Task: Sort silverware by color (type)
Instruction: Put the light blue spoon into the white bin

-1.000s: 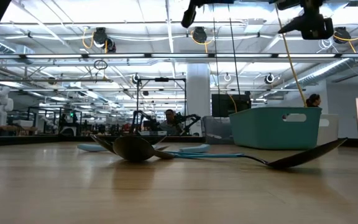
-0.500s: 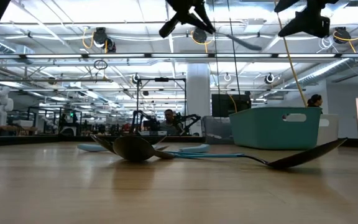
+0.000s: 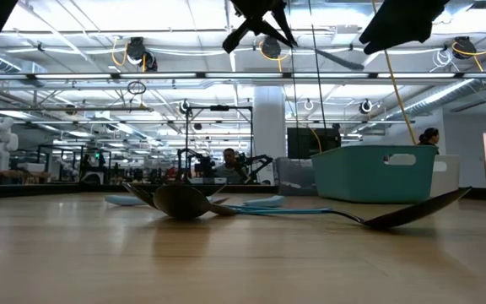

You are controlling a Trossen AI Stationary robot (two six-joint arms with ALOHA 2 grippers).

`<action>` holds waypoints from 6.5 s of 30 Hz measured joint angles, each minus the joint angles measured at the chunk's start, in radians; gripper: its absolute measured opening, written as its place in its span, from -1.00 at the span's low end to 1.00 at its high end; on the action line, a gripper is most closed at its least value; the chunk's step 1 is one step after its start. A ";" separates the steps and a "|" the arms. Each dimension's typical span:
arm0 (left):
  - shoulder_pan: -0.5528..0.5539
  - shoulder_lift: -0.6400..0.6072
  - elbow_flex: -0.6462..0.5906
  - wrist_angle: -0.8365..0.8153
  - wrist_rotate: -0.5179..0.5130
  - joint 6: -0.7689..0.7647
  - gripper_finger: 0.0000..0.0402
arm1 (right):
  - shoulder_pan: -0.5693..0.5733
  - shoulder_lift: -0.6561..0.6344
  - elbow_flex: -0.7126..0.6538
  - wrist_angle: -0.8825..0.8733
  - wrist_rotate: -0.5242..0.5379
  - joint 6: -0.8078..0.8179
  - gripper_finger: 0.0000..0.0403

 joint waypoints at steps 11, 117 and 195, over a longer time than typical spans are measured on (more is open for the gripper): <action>-0.036 0.009 0.000 0.009 -0.044 -0.059 -0.98 | -0.003 0.007 0.000 -0.029 0.067 -0.157 0.05; 0.187 -0.103 0.000 -0.168 0.398 0.758 -0.07 | -0.361 -0.064 0.202 -0.733 -0.052 0.684 -0.75; 0.035 -0.102 -0.080 -0.242 0.366 0.842 -0.07 | -1.267 0.569 0.219 -0.539 -0.545 -0.414 -0.73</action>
